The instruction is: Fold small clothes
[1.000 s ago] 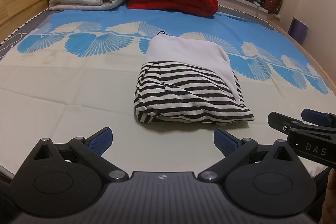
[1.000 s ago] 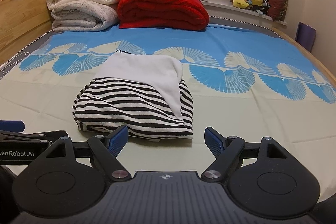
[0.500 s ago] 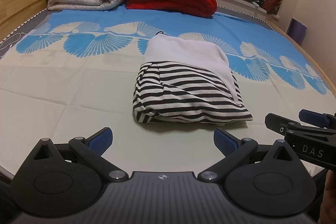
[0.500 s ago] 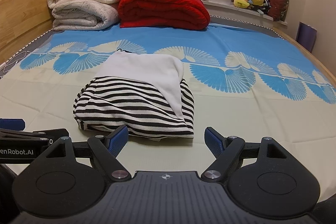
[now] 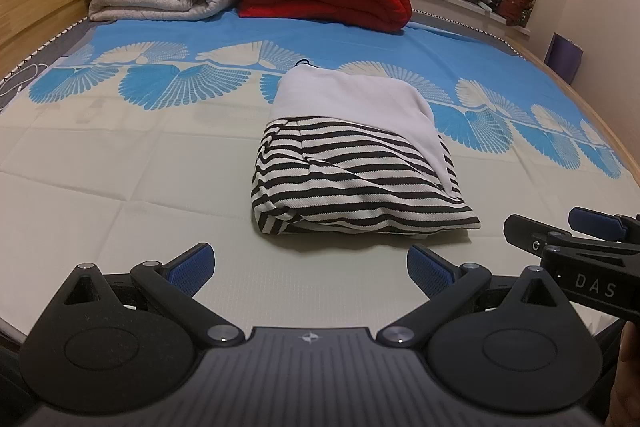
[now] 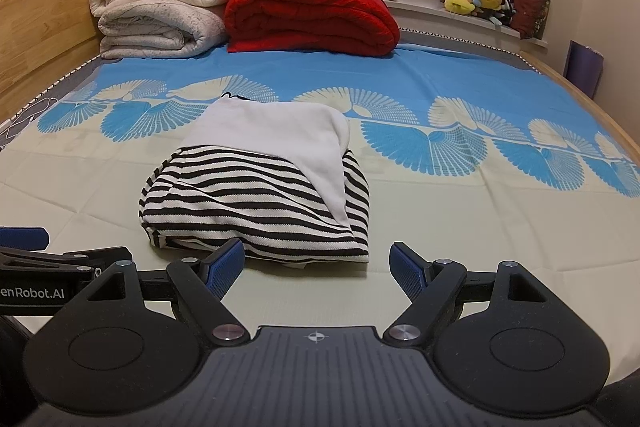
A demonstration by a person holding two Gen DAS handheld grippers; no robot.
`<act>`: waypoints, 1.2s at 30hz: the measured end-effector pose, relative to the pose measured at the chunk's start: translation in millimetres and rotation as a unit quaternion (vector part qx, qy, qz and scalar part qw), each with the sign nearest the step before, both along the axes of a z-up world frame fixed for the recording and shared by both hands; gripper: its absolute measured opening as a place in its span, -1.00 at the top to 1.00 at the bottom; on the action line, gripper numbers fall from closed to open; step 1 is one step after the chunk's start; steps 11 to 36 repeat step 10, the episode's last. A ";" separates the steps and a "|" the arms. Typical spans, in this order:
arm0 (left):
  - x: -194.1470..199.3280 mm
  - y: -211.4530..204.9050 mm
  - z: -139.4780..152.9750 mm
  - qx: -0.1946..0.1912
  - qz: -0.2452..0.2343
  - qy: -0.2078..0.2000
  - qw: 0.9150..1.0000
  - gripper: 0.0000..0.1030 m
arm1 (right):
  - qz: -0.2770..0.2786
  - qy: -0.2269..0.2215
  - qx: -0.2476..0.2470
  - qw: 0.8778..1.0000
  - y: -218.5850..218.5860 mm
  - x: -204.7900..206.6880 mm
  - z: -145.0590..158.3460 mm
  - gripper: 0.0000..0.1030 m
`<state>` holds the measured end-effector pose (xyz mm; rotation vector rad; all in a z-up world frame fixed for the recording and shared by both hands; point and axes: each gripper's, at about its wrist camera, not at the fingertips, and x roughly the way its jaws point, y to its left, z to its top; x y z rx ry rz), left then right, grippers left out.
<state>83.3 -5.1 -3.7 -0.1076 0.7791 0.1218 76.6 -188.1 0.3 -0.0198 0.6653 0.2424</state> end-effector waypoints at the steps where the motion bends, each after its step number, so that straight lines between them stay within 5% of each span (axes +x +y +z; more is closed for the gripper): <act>1: -0.1 0.0 0.1 0.000 0.000 0.000 1.000 -0.99 | 0.000 0.000 0.000 1.000 0.1 0.0 0.0 -0.57; 36: -0.1 -0.3 -1.4 0.000 -0.002 0.000 1.000 -0.99 | 0.000 0.000 0.000 1.000 0.1 0.0 0.2 -0.57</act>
